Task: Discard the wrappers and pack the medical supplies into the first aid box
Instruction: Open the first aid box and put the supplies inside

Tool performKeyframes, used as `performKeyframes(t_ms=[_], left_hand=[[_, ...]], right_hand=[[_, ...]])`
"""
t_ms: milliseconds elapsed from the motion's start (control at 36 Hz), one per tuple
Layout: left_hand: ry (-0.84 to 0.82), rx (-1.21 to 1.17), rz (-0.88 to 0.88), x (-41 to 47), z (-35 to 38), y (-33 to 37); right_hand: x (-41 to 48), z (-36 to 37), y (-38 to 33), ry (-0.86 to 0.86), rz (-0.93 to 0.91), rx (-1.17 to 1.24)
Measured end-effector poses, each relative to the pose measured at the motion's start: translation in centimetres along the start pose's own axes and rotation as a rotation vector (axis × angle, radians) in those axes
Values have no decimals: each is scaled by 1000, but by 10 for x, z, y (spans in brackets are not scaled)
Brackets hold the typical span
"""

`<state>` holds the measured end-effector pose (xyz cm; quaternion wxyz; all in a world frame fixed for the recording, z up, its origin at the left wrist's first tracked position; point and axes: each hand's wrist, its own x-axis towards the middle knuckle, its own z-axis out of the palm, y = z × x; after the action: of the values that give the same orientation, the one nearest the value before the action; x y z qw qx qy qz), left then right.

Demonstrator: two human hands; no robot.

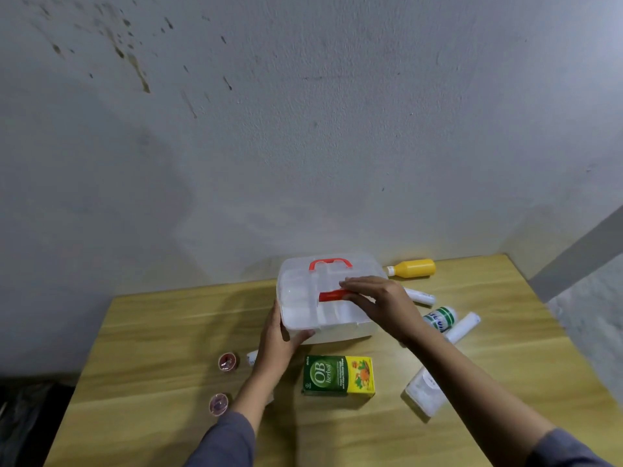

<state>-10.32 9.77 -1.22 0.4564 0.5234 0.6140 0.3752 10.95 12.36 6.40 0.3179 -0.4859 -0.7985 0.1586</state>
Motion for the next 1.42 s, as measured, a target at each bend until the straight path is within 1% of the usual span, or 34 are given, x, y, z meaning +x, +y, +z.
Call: performKeyframes(t_ms=[194, 306, 417, 583, 694, 778, 1056, 1167, 1250, 1306, 1417], left_hand=[[-93, 28, -5, -1, -3, -1], [-110, 60, 10, 1, -1, 4], [-98, 45, 17, 3, 3, 8], [-98, 56, -25, 1, 4, 4], [-96, 80, -53, -2, 5, 2], [-84, 76, -72, -3, 6, 1], [-89, 102, -100, -6, 5, 5], [-78, 103, -100, -7, 5, 6], [-69, 82, -89, -8, 5, 4], [-60, 69, -68, -9, 7, 3], [-39, 75, -33, -9, 10, -1]], right_hand=[[38, -20, -4, 157, -3, 92], [61, -20, 0, 242, 16, 88], [81, -21, 9, 283, 63, 30], [91, -27, 31, 264, 136, -73], [86, -30, 40, 385, 190, -23], [85, -30, 48, 427, 243, 45], [87, -31, 56, 413, 279, 98], [66, -32, 52, 456, 287, 102], [33, -25, 47, 491, 283, 120], [4, -15, 42, 456, 271, 112], [-61, 15, 28, 262, 269, 135]])
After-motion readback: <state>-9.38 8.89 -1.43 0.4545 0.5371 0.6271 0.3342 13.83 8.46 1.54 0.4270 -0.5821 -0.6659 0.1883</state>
